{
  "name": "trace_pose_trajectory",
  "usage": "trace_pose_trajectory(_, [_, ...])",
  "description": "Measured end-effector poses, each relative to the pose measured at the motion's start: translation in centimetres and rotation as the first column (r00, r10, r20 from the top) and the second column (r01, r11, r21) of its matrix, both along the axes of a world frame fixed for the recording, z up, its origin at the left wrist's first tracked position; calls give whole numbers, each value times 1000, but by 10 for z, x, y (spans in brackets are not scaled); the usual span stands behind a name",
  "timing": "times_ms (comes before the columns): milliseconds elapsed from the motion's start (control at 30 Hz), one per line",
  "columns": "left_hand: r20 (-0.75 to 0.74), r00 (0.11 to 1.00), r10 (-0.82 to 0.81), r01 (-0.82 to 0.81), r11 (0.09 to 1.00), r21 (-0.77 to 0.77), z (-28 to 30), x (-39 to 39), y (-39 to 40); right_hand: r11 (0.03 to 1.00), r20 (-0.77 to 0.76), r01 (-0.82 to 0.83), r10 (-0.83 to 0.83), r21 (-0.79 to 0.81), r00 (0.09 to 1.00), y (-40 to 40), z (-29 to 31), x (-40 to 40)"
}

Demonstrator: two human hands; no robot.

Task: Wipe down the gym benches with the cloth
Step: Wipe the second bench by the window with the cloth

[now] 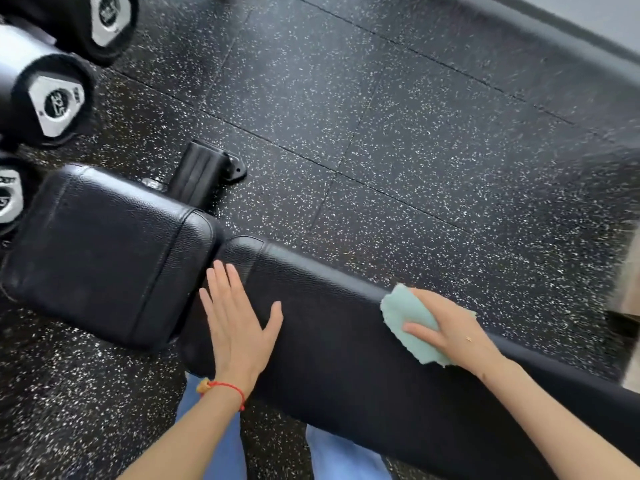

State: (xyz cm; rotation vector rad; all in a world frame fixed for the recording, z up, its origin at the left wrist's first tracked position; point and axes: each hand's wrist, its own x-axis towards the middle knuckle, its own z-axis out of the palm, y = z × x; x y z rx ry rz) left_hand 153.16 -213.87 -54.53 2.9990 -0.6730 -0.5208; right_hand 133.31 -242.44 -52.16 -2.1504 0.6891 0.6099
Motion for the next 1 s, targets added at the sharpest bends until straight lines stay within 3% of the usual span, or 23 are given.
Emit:
trace_pose_trajectory(100, [24, 1000, -19, 18, 999, 36, -3, -2, 0, 1000, 54, -27, 27, 0, 998, 9, -3, 24])
trace_pose_trajectory(200, [42, 999, -15, 14, 999, 38, -4, -3, -1, 995, 169, -99, 99, -8, 981, 51, -18, 106])
trace_pose_trajectory(333, [36, 999, -23, 21, 999, 47, 4, -6, -5, 987, 172, -153, 145, 37, 974, 77, -23, 167])
trace_pose_trajectory(467, [15, 994, -108, 108, 994, -3, 15, -20, -19, 994, 158, -94, 85, 51, 984, 38, -16, 87])
trace_pose_trajectory(600, [-55, 970, -237, 237, 972, -2, 23, -43, -33, 997, -9, 57, -58, -56, 998, -19, -1, -49])
trace_pose_trajectory(700, [-106, 954, -279, 282, 959, 14, 24, -61, -37, 989, -58, 119, -125, -91, 990, -31, 7, -83])
trace_pose_trajectory(1000, [-87, 941, -328, 333, 942, 45, 18, -69, -31, 991, 121, -113, 121, -74, 985, 65, -20, 118])
